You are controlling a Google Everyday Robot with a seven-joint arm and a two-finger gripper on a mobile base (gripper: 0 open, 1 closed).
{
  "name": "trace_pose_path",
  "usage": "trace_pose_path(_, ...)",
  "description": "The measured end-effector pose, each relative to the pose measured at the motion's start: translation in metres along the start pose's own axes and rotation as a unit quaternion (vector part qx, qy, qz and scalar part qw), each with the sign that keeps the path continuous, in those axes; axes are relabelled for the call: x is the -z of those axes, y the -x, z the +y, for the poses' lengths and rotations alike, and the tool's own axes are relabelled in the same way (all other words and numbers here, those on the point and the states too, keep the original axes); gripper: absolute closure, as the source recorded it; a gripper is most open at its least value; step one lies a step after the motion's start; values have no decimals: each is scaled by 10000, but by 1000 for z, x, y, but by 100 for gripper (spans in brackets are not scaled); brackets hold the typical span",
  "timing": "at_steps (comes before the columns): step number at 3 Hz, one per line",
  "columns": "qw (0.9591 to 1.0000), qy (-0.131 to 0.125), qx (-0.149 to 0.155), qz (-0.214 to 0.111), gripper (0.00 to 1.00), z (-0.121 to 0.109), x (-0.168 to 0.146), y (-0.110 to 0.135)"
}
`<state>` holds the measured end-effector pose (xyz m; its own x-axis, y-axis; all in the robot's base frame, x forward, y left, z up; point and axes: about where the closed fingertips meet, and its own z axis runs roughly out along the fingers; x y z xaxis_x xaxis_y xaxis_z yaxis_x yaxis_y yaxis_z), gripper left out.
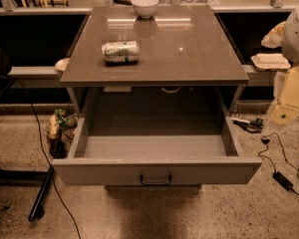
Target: Place 7up can into top drawer
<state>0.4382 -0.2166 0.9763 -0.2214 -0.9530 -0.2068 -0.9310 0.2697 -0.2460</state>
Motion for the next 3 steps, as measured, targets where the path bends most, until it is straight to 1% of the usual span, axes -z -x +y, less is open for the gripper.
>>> trace_pose_path(1,9998,-124,38,-131,0,-11,-3,9)
trace_pose_path(2,9983,-297,89,-486,0,-56,-21,39)
trace_pose_path(3,9949,-406,-32,-924,0,-101,-43,74)
